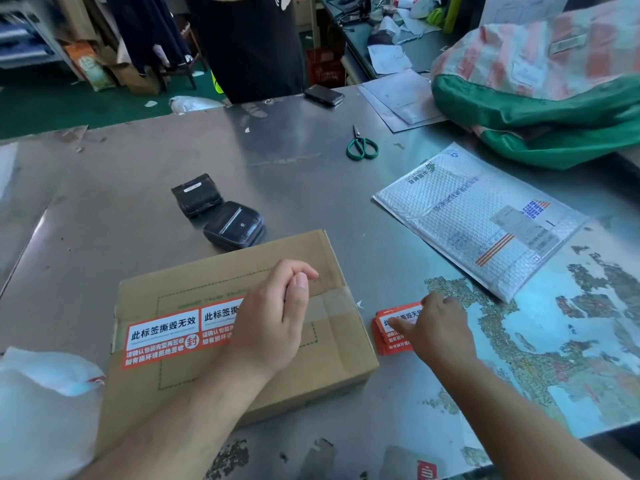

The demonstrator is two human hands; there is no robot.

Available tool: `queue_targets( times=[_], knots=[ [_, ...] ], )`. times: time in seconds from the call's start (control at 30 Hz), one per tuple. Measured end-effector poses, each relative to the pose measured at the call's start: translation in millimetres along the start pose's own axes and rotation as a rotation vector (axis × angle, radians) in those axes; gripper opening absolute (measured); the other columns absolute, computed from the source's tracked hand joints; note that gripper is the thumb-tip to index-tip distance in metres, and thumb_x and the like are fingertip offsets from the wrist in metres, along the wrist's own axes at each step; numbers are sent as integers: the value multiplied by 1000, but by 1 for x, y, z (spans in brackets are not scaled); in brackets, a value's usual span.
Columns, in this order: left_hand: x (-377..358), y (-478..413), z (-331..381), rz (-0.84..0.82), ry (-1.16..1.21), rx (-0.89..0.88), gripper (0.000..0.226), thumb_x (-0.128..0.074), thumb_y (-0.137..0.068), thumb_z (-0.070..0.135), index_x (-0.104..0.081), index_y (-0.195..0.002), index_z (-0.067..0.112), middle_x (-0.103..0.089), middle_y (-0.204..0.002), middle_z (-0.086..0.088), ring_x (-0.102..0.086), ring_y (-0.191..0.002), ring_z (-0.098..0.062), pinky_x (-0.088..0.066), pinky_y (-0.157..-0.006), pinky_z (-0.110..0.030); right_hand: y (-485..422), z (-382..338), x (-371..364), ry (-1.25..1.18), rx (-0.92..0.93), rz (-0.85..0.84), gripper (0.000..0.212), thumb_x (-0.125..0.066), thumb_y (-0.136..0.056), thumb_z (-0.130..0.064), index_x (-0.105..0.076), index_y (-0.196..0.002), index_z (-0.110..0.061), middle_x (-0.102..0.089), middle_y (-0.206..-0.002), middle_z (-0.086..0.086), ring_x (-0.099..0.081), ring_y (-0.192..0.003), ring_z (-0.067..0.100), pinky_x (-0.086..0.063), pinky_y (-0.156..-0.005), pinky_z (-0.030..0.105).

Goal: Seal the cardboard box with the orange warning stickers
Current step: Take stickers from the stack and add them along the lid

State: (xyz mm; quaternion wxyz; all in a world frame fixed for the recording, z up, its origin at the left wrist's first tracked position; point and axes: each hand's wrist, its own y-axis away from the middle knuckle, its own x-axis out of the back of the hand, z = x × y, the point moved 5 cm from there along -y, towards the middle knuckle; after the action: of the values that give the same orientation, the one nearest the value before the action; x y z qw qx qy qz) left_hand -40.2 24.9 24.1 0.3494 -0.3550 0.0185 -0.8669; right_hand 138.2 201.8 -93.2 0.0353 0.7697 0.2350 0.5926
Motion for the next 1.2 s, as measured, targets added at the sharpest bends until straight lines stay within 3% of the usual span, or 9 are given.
queue_targets(
  times=[0.2,0.37,0.6,0.73,0.9,1.0,1.2],
  knots=[
    [-1,0,0,-31,-21,9,29,-34,-96,42,-57,-95,25,-49,-57,13,-46,-48,-9,-31,-45,-20,-3,1,-5,133,-93,0,92,-68,-74,-72,-44,-130,-4,-53,-129,14,-53,-123,31,-48,-94,43],
    [-1,1,0,-30,-23,6,28,-34,-97,43,-56,-96,25,-45,-52,10,-47,-48,-10,-36,-45,-28,-9,5,-8,183,-112,-53,96,-70,-71,-73,-43,-133,-5,-54,-131,12,-56,-124,30,-48,-97,42],
    [-2,0,0,-43,-36,0,28,-35,-96,42,-56,-95,24,-52,-59,16,-48,-49,-7,-29,-46,-20,-15,11,-5,125,-156,-70,99,-75,-64,-74,-48,-131,-6,-58,-127,11,-59,-118,31,-50,-94,44],
    [-1,-1,1,-46,-41,-6,27,-37,-96,41,-56,-95,23,-53,-60,19,-48,-50,-6,-28,-46,-15,-16,15,-4,22,-172,-34,80,-79,-69,-65,-53,-117,-7,-62,-117,11,-63,-110,34,-50,-89,45],
    [-2,0,-1,-46,-25,5,25,-37,-96,42,-55,-95,25,-53,-60,17,-50,-50,-8,-29,-46,-14,-19,22,-7,-150,-148,-71,38,-79,-80,-41,-62,-88,-8,-69,-85,8,-63,-79,29,-50,-71,35],
    [-2,0,-2,-32,-8,3,26,-37,-95,43,-56,-94,25,-52,-57,15,-48,-47,-8,-28,-46,-17,-19,24,-3,-208,-111,-65,22,-78,-84,-26,-69,-89,-7,-64,-75,5,-60,-74,27,-43,-66,31],
    [0,2,0,-15,25,-8,28,-37,-95,43,-56,-93,23,-51,-56,13,-47,-45,-9,-27,-45,-16,-17,26,-2,-216,-82,-2,16,-69,-90,-23,-71,-88,-8,-65,-72,3,-59,-65,20,-39,-58,28]
  ],
)
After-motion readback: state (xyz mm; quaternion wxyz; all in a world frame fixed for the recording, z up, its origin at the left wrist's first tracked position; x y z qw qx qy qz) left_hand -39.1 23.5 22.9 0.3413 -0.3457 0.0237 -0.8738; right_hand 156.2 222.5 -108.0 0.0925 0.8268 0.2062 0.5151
